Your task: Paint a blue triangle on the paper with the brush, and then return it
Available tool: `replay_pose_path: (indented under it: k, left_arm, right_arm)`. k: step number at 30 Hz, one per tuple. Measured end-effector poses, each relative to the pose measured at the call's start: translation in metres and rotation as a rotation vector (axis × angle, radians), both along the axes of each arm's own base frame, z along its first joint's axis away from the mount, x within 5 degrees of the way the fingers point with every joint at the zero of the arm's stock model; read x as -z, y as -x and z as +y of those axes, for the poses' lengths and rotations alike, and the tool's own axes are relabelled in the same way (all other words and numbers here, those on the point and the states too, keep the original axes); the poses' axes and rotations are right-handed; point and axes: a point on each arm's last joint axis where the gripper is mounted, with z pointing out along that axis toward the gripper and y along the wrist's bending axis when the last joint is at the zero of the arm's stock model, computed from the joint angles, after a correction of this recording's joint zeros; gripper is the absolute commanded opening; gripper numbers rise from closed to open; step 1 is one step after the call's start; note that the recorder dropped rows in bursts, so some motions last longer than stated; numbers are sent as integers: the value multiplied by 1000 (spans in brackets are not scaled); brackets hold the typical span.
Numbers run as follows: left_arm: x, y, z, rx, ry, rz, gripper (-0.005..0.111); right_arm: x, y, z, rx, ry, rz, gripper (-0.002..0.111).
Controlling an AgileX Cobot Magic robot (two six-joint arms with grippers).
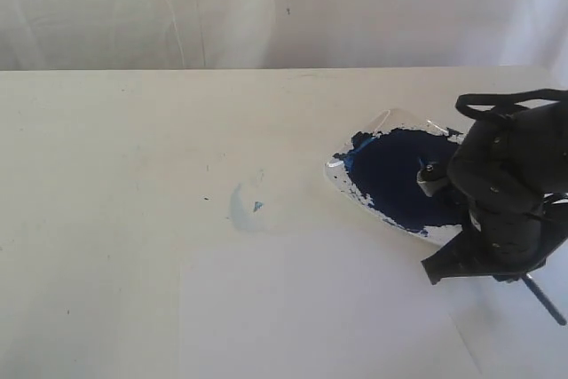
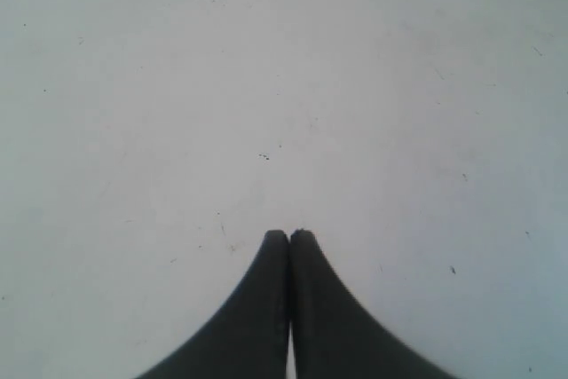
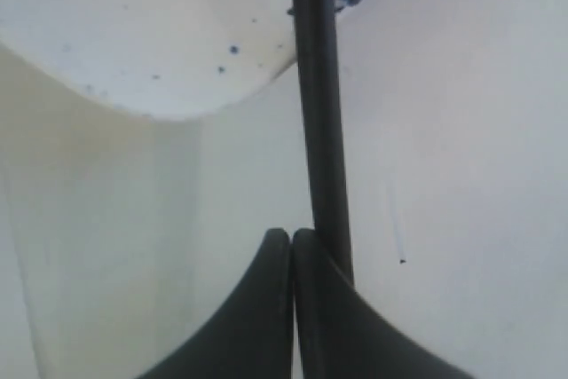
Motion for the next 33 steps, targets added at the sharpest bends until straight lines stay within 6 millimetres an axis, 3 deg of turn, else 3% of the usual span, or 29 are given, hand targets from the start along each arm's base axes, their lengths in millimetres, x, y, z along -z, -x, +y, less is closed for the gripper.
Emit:
replay_pose_path:
  k: [20,33]
  left_arm:
    - [0,0,0,0,0,0,0]
    - [0,0,0,0,0,0,0]
  right_arm:
    - [-1,-33,-55,110,-51,-101,0]
    - [-15,-52,-59,96,-67,-185,0]
